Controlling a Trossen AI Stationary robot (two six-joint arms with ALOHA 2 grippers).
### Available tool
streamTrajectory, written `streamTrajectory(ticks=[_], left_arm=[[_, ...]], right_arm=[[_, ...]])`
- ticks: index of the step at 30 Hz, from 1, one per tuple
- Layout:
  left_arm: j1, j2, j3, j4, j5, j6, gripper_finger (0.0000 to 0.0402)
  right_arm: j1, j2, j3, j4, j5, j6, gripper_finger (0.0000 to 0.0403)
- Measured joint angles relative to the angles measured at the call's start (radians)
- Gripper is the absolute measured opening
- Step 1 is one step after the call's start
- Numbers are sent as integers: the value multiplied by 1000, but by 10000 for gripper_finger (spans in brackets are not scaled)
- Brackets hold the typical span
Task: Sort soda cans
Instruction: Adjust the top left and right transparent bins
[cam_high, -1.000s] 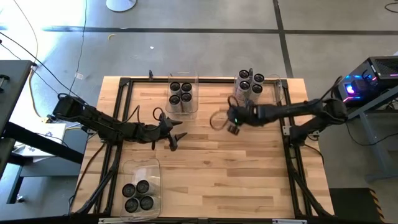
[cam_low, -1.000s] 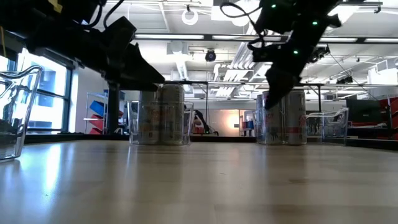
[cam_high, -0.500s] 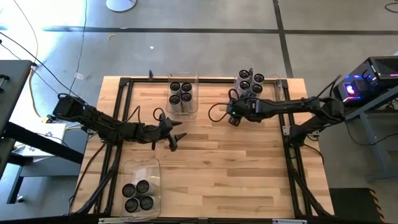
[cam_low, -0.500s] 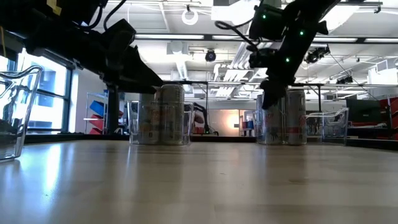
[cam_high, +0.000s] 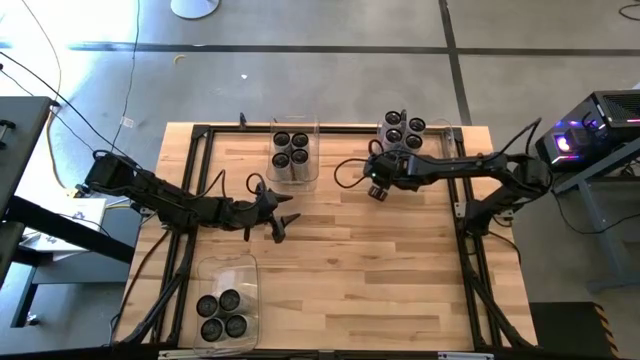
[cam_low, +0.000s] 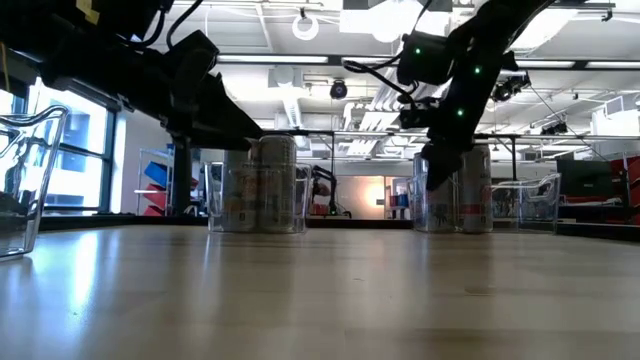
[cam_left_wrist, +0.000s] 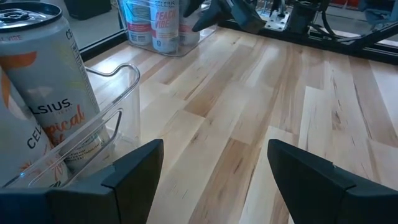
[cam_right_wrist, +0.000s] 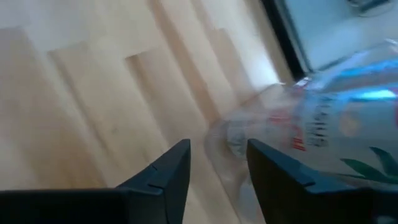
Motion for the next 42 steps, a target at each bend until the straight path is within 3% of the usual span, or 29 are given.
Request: streamTrajectory(ticks=[8, 16, 27, 31, 37, 42], left_arm=[[0, 0, 0, 0, 0, -9, 282], [0, 0, 0, 0, 1, -17, 282], [0, 0, 0, 0, 0, -16, 282], [0, 0, 0, 0, 0, -18, 282], [0, 0, 0, -1, 2, -22, 282], [0, 0, 0, -2, 3, -22, 282]], right_arm=[[13, -2, 0, -1, -102, -91, 114], [25, -2, 0, -1, 41, -182, 110], [62, -3, 78, 14, 49, -208, 111], [41, -4, 112, 6, 56, -205, 135], [-29, -4, 114, -33, 54, -149, 207], [-82, -4, 114, -66, -27, -103, 225]])
